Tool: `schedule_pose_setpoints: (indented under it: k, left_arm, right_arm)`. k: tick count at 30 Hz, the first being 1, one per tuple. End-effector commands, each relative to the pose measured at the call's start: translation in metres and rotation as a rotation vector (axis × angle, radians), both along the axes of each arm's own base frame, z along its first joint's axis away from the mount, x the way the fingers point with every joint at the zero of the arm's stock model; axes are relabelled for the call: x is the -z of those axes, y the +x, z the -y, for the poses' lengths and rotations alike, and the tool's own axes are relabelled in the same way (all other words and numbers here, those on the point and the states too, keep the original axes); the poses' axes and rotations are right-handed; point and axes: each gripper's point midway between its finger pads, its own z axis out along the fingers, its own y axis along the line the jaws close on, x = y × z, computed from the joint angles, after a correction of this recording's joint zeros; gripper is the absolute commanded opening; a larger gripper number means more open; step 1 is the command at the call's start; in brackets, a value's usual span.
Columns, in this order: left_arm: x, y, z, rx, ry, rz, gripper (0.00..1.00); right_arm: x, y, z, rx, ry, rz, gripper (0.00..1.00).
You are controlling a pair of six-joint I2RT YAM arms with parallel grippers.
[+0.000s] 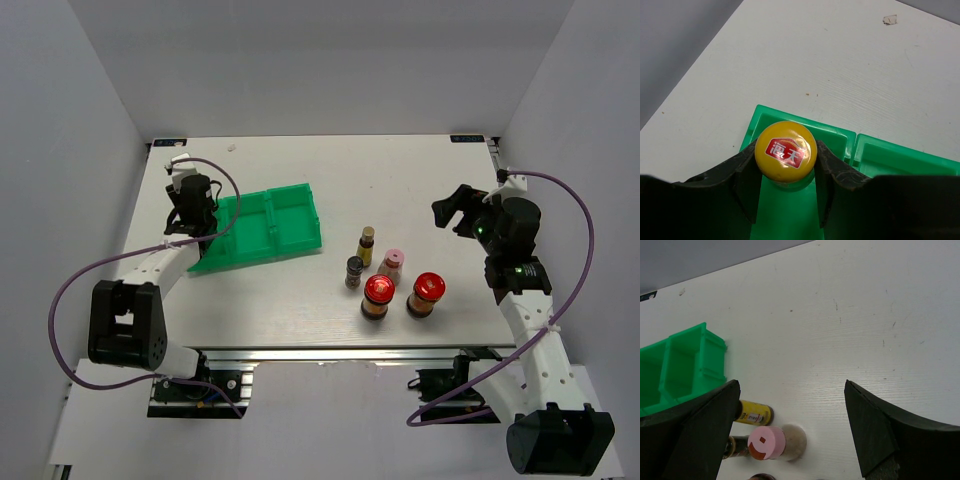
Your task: Organize the condiment bottles
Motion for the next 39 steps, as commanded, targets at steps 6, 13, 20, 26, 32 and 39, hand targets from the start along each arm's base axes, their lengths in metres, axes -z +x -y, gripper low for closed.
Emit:
schedule_pose_setpoints:
  k: [6, 13, 20, 26, 32, 39]
  left_arm:
    - [-0.051, 0.02, 0.003, 0.015, -0.019, 0.165, 0.34]
    - [-0.034, 0.024, 0.005, 0.026, -0.013, 0.079, 0.84]
    - [-0.05, 0.019, 0.007, 0.036, -0.022, 0.075, 0.98]
    - [-0.094, 0.008, 0.013, 0.053, -0.082, 0.122, 0.98]
    - [-0.125, -0.007, 0.095, 0.458, -0.273, 0.086, 0.98]
    - [-0.118, -0.037, 0.237, 0.883, -0.218, 0.034, 0.98]
  right_arm:
    - [-0.005, 0.004, 0.0, -0.003, 0.002, 0.028, 0.89]
    - [-0.005, 0.004, -0.001, -0.009, 0.001, 0.025, 0.89]
    - [-0.005, 0.004, -0.001, -0.011, 0.001, 0.024, 0.89]
    - [-0.002, 0.004, -0.003, -0.021, 0.004, 0.013, 0.89]
    - [0.016, 0.011, 0.003, 0.016, 0.003, -0.098, 0.89]
    - [0.033, 0.013, 0.009, 0.069, 0.008, -0.213, 0.89]
